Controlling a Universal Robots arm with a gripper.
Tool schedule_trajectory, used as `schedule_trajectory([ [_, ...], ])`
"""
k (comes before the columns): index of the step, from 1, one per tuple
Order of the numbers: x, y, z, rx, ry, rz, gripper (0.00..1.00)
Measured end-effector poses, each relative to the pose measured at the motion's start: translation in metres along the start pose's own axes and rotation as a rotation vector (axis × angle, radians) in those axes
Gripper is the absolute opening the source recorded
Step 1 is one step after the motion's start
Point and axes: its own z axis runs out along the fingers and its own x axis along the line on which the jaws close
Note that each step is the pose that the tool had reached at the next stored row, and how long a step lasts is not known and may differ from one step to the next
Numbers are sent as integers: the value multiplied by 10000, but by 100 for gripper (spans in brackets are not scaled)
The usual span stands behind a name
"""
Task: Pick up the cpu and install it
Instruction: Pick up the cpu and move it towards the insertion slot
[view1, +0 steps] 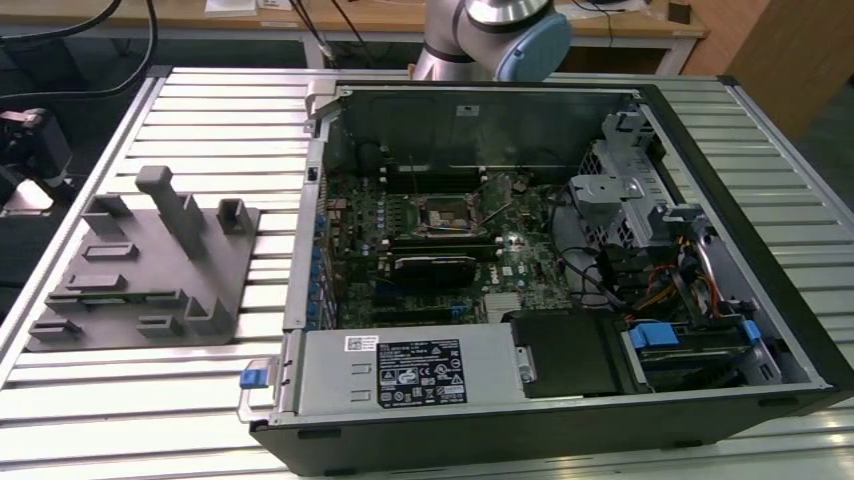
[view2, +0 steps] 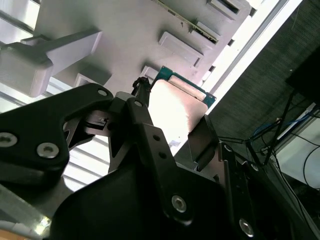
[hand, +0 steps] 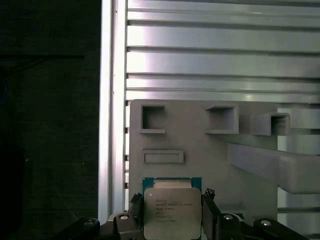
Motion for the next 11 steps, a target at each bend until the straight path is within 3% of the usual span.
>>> schedule_trajectory([
  [11,-10,7,-184,1,-6,0,55],
])
